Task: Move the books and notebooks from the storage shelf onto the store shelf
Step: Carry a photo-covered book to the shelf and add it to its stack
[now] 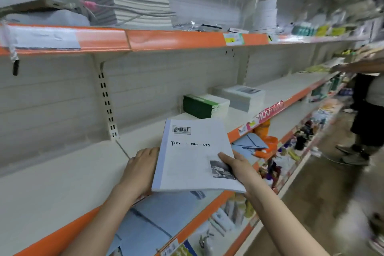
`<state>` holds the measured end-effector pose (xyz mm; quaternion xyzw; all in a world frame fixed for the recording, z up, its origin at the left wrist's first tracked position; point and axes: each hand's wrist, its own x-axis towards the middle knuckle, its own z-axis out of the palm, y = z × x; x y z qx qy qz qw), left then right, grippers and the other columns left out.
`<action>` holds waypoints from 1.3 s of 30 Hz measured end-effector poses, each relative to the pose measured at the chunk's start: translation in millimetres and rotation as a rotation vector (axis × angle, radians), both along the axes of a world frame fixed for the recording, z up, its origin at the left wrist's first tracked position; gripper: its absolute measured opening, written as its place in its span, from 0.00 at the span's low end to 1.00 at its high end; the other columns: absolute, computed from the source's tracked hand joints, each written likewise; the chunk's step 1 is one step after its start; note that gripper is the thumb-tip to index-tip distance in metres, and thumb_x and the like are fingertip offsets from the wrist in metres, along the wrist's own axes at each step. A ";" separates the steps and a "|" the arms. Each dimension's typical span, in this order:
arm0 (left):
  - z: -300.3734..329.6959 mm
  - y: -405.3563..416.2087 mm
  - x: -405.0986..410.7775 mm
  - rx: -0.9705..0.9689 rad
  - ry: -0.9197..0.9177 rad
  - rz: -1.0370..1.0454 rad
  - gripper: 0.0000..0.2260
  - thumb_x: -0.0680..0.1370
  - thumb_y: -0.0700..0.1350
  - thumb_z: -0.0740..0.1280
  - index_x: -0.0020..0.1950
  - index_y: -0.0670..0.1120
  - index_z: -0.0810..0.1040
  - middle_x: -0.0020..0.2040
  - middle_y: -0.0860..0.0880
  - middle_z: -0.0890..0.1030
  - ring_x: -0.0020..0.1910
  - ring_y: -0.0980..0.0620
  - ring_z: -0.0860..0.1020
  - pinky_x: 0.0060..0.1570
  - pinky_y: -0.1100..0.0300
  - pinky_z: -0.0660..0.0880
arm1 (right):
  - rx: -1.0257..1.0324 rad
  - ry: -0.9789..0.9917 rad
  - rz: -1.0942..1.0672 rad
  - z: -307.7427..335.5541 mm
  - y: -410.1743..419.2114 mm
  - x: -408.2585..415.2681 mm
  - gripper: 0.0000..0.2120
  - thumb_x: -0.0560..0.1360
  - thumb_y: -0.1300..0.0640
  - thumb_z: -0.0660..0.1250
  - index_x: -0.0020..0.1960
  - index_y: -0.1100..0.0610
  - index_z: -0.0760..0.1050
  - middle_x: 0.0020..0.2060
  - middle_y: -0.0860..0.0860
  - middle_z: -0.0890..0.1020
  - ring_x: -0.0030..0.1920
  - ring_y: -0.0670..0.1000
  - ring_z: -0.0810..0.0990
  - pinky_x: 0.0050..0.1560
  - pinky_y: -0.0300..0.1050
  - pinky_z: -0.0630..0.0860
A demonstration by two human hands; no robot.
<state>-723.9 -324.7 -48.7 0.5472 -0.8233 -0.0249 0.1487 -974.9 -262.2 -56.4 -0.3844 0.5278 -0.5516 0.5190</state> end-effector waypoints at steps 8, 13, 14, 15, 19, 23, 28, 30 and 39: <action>2.2 -78.0 -151.5 0.023 0.038 -0.153 0.13 0.78 0.52 0.60 0.61 0.50 0.68 0.59 0.50 0.73 0.62 0.47 0.70 0.58 0.52 0.70 | 0.011 0.048 -0.152 10.4 -30.2 -127.7 0.13 0.80 0.56 0.62 0.63 0.56 0.75 0.48 0.56 0.85 0.37 0.54 0.83 0.34 0.44 0.77; 11.0 -129.3 -222.2 -0.056 0.072 -0.203 0.09 0.79 0.50 0.58 0.58 0.50 0.68 0.59 0.50 0.73 0.62 0.47 0.69 0.56 0.51 0.70 | 0.025 0.040 -0.194 23.6 -57.6 -189.1 0.11 0.80 0.58 0.62 0.61 0.59 0.75 0.44 0.56 0.84 0.30 0.51 0.82 0.28 0.41 0.77; 15.5 -137.6 -235.6 -0.063 0.077 -0.220 0.10 0.79 0.50 0.57 0.59 0.50 0.68 0.60 0.50 0.72 0.62 0.47 0.68 0.57 0.51 0.70 | 0.027 0.039 -0.210 25.5 -64.4 -200.2 0.12 0.80 0.58 0.62 0.61 0.59 0.75 0.43 0.56 0.84 0.30 0.51 0.82 0.28 0.41 0.77; 19.9 -145.0 -248.2 -0.063 0.078 -0.238 0.12 0.79 0.50 0.57 0.61 0.50 0.68 0.62 0.50 0.71 0.64 0.47 0.67 0.59 0.51 0.69 | 0.030 0.040 -0.225 27.1 -70.8 -210.5 0.12 0.80 0.58 0.62 0.62 0.59 0.75 0.44 0.57 0.84 0.31 0.52 0.82 0.29 0.42 0.78; 29.0 -171.4 -286.9 -0.113 0.055 -0.269 0.16 0.80 0.50 0.57 0.67 0.48 0.66 0.66 0.49 0.69 0.68 0.48 0.64 0.61 0.53 0.65 | 0.011 0.046 -0.268 30.7 -91.7 -246.2 0.11 0.80 0.56 0.62 0.61 0.55 0.75 0.47 0.55 0.85 0.36 0.53 0.83 0.35 0.44 0.79; 30.4 -193.1 -305.2 -0.170 0.056 -0.242 0.15 0.81 0.44 0.56 0.68 0.47 0.66 0.65 0.48 0.69 0.67 0.48 0.65 0.62 0.54 0.65 | 0.010 0.043 -0.263 31.1 -112.9 -270.5 0.09 0.80 0.56 0.62 0.58 0.55 0.76 0.44 0.55 0.85 0.34 0.51 0.83 0.32 0.42 0.79; 38.0 -212.5 -318.2 -0.192 0.033 -0.210 0.20 0.79 0.41 0.57 0.72 0.47 0.62 0.69 0.48 0.66 0.70 0.49 0.62 0.64 0.56 0.62 | 0.032 -0.009 -0.257 27.1 -145.2 -292.7 0.11 0.78 0.54 0.64 0.59 0.57 0.77 0.44 0.56 0.85 0.33 0.53 0.83 0.28 0.41 0.76; 39.2 -220.5 -321.8 -0.183 0.024 -0.184 0.22 0.78 0.42 0.59 0.73 0.46 0.61 0.70 0.48 0.65 0.71 0.49 0.61 0.65 0.56 0.61 | 0.010 -0.036 -0.234 26.5 -162.8 -302.7 0.09 0.79 0.56 0.64 0.57 0.57 0.77 0.44 0.56 0.86 0.34 0.53 0.83 0.28 0.41 0.77; 44.9 -272.3 -363.5 -0.227 -0.046 -0.025 0.23 0.76 0.40 0.61 0.71 0.46 0.63 0.69 0.47 0.67 0.69 0.47 0.63 0.64 0.56 0.62 | -0.051 -0.055 -0.041 27.1 -265.4 -360.0 0.09 0.79 0.60 0.62 0.57 0.61 0.77 0.41 0.55 0.85 0.34 0.51 0.84 0.29 0.37 0.76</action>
